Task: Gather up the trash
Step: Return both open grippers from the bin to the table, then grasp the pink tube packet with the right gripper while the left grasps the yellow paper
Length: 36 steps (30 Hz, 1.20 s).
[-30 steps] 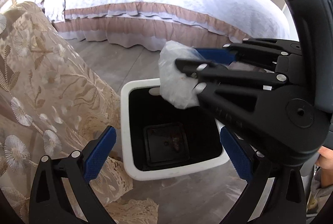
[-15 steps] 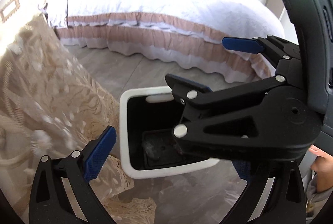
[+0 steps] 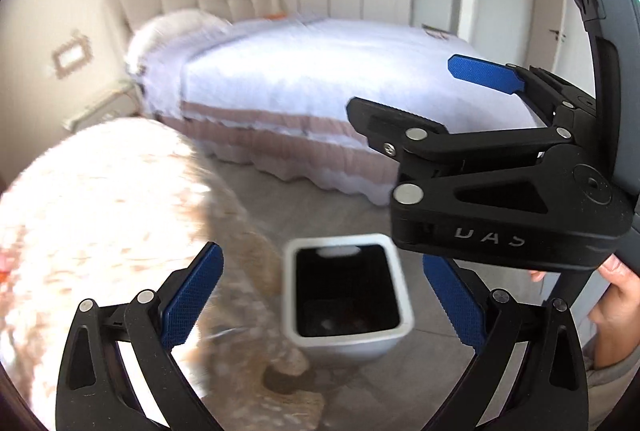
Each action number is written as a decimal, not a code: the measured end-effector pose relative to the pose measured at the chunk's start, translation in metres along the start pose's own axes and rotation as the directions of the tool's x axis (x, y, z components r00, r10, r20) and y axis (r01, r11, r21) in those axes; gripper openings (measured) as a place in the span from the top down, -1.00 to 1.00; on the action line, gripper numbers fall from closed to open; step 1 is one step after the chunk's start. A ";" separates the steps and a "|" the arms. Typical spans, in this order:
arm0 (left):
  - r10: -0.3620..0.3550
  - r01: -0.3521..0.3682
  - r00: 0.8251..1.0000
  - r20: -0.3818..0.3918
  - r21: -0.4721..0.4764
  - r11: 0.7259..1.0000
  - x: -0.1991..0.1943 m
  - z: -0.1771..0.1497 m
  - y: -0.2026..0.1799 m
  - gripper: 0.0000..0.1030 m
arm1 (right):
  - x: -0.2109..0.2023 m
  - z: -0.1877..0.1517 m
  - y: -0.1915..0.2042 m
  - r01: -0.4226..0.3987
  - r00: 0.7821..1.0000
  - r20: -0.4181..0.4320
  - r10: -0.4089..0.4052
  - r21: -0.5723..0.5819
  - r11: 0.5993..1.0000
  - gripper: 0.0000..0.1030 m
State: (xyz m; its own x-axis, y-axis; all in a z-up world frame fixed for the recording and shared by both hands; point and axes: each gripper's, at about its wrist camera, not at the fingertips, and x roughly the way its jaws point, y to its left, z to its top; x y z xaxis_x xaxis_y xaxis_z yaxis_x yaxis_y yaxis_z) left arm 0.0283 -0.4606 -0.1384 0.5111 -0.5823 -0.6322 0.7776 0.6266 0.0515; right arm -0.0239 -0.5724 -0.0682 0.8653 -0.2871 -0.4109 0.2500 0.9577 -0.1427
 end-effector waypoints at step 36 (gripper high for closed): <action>0.574 -0.530 0.815 -0.080 -0.501 0.684 -0.239 -0.154 0.316 -0.91 | -0.012 0.056 0.333 -0.541 0.836 -0.184 0.517 -0.122 0.832 -0.91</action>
State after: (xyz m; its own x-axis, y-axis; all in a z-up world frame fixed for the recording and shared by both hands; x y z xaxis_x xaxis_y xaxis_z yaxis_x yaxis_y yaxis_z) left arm 0.0959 -0.0440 -0.0901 0.8336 -0.0738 -0.5475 0.0771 0.9969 -0.0170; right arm 0.0732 -0.2492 -0.0605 0.7729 0.2513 -0.5826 -0.3135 0.9496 -0.0064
